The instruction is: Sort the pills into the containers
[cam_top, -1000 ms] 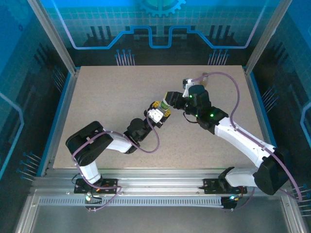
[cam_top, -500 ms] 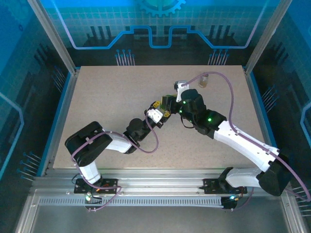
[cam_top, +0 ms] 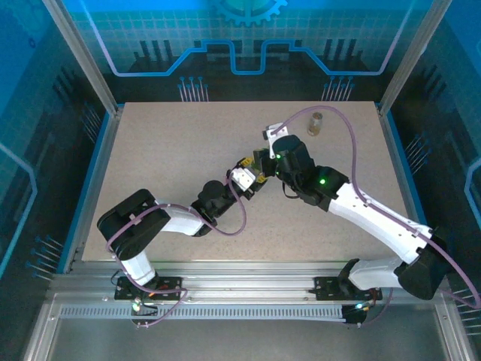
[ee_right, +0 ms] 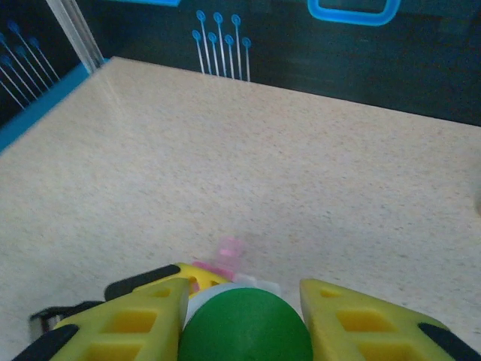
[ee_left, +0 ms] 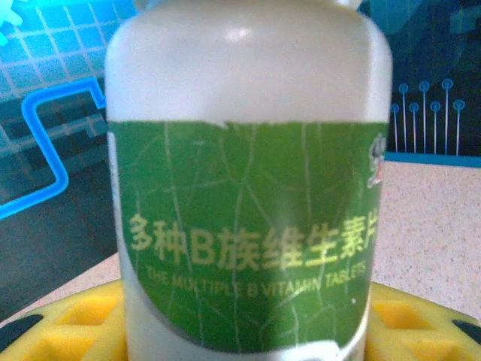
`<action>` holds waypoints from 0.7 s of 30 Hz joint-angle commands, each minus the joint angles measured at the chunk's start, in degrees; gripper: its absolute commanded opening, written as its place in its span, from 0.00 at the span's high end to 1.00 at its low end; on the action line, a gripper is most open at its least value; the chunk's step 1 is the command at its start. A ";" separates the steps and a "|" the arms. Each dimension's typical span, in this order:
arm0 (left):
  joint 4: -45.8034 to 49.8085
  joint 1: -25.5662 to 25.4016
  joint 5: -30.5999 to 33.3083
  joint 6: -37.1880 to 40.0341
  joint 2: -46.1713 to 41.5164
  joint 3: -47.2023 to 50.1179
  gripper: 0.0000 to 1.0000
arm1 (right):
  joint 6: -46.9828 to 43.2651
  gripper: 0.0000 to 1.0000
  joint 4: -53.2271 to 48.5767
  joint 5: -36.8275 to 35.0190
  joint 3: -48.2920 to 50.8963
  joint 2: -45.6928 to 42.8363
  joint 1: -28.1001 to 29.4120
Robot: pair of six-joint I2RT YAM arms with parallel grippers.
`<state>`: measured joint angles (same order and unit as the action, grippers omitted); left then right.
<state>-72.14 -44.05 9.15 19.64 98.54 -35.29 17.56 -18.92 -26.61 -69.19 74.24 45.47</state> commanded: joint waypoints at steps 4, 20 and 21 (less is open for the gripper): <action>7.80 -0.24 -0.78 1.37 -0.20 -0.47 1.00 | -8.20 1.00 -1.15 -10.39 -5.76 0.86 0.63; 2.45 -0.26 1.64 0.82 0.81 -0.22 1.00 | 26.05 0.52 2.72 25.88 2.50 -3.25 -15.26; 2.29 -0.16 1.67 0.84 0.77 -0.13 1.00 | 26.99 0.51 3.43 26.79 3.66 -3.54 -15.73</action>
<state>-65.91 -44.05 9.76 19.86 99.07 -35.29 35.00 -17.74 -9.28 -68.12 71.77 30.92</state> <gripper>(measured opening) 0.510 0.484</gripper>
